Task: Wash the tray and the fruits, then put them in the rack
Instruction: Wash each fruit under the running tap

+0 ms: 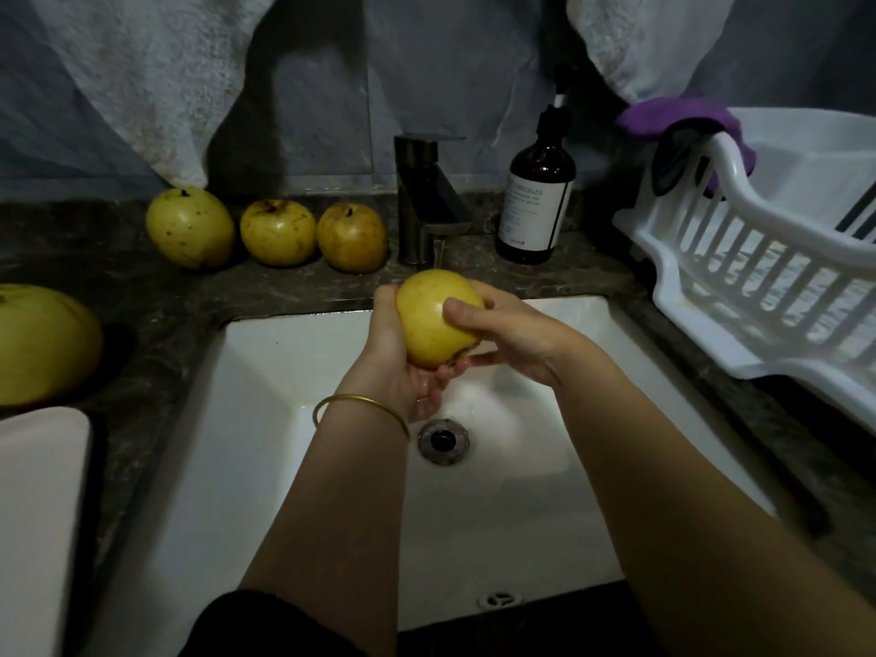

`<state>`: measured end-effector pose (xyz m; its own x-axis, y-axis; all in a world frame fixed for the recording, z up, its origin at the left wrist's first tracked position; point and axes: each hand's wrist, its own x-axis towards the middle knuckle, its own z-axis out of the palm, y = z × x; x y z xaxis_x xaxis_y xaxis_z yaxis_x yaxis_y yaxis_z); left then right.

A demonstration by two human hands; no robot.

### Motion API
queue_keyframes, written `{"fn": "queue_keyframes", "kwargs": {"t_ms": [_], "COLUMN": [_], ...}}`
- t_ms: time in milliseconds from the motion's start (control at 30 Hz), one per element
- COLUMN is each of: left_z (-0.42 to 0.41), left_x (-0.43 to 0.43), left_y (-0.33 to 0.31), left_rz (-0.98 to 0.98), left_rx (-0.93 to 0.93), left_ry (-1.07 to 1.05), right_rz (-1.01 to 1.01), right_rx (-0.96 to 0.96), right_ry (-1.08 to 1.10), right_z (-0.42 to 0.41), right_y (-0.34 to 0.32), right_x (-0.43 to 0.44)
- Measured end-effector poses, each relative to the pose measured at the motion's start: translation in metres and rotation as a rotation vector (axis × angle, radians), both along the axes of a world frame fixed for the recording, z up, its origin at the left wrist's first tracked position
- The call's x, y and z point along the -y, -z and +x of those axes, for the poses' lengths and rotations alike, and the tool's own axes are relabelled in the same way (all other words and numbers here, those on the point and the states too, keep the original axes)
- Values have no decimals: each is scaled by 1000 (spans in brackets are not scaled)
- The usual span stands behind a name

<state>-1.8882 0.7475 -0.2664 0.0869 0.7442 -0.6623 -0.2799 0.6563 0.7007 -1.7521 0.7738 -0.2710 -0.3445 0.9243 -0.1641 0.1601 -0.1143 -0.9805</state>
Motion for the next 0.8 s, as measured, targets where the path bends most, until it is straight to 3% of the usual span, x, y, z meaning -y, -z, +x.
{"fn": "queue_keyframes", "kwargs": {"t_ms": [200,300,433,467,567,600,667,800], "left_z": [2,-5,-27,-37,-60,-65,-67,-64], "left_x": [10,22,35,37,45,47,49,46], "left_y": [-4,-17,-24,-19,1,5,7,0], "left_rz": [199,107,172,175,154,133,109,88], "left_rx": [-277,-189,-207,-221,-278,-275,-229,-103], "left_ry": [-28,-37,-158,-182,-276,-306,-346,-400], "right_rz": [166,176,-58,-11,497,578,453,93], "right_rx": [216,125,-158,-38,980,1111,939,105], "right_ry": [-4,41,8,12,-90,-155,-225,-134], "right_z": [-14,-17,-26,-33,-49,-55,-62,-69], "right_y": [4,4,3,2,14,19,19,6], "right_x": [6,6,9,14,24,27,31,30]}}
